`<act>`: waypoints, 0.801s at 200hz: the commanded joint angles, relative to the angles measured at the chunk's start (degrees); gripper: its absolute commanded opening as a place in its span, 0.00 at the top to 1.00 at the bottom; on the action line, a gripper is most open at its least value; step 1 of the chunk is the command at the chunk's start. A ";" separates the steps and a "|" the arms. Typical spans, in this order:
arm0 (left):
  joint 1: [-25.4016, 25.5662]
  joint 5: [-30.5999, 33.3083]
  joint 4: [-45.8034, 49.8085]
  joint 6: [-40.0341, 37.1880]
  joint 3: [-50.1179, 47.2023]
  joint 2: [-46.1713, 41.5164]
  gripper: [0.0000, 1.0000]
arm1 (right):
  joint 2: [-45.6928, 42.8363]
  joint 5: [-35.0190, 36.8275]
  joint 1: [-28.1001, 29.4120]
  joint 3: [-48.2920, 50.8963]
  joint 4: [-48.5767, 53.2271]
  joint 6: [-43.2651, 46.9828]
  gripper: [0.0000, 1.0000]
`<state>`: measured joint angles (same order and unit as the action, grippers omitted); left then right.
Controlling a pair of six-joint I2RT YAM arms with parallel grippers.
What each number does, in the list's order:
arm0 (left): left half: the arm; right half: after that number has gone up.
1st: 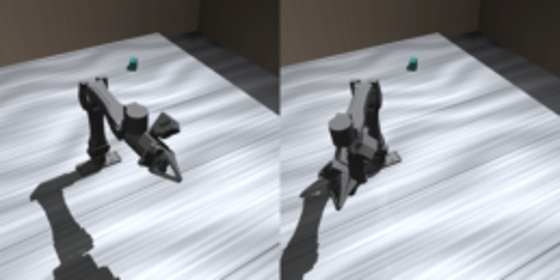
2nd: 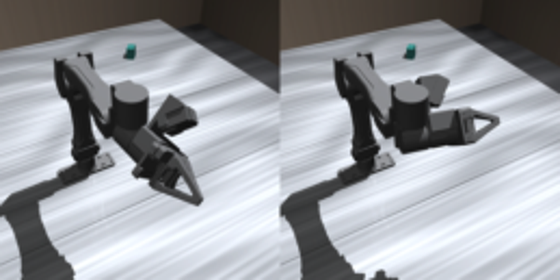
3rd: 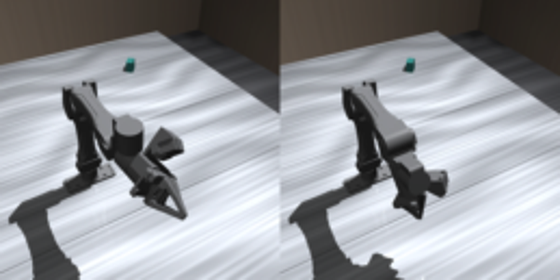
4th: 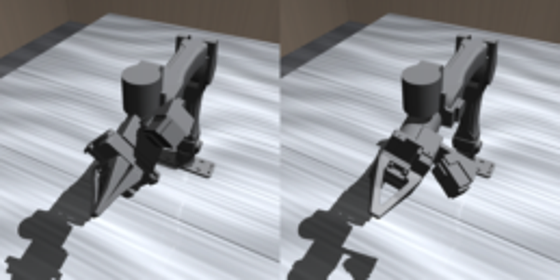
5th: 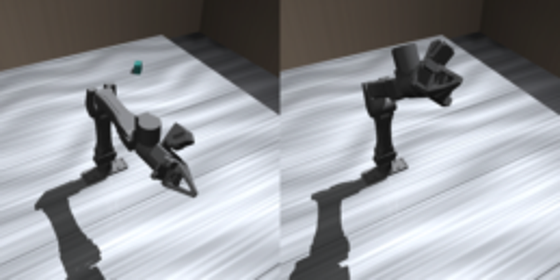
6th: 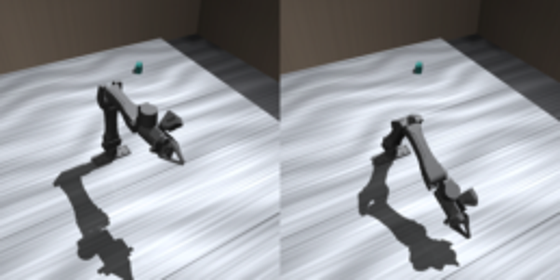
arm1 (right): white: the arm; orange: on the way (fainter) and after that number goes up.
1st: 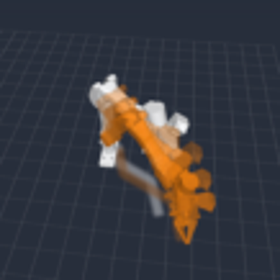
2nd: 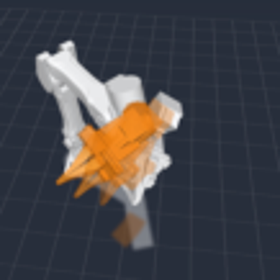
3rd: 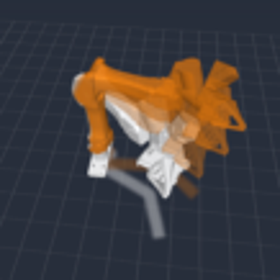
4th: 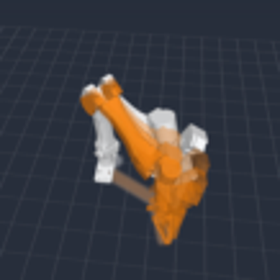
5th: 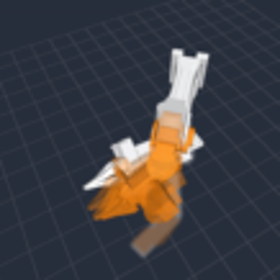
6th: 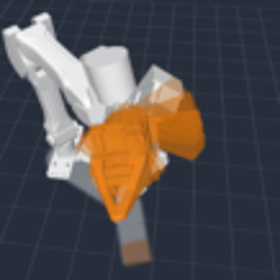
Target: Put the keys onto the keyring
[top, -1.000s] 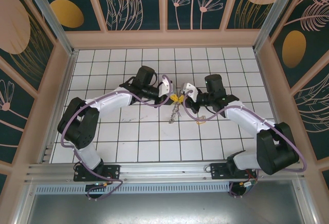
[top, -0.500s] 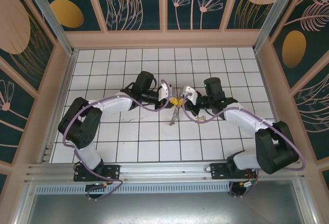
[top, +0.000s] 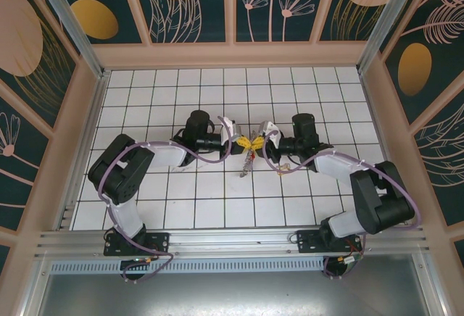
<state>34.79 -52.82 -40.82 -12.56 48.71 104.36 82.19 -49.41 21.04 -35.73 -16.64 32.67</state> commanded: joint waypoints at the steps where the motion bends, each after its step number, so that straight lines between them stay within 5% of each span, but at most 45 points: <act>1: 0.54 -5.10 -9.45 5.17 -0.33 0.92 1.00 | 0.59 -2.71 -0.32 0.60 -5.28 -1.84 0.86; 35: 0.37 -4.76 -6.28 3.98 -0.05 0.53 1.00 | -0.93 -2.44 -0.82 -0.09 -3.73 -1.46 0.99; 68: 0.43 -4.12 9.59 -4.89 3.01 -0.75 1.00 | -2.26 -0.17 -0.76 -2.60 2.36 1.77 1.00; 108: 0.43 -0.19 28.58 -15.29 7.62 -1.61 0.83 | -3.96 2.83 -0.08 -4.72 8.33 4.93 1.00; 160: 0.48 3.74 34.76 -18.37 11.70 -2.07 0.82 | -4.23 7.02 2.47 -6.85 13.58 7.30 1.00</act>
<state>34.89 -51.03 -13.69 -27.14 58.67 103.28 79.92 -43.94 22.31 -39.79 -5.45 37.43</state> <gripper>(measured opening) 0.185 0.047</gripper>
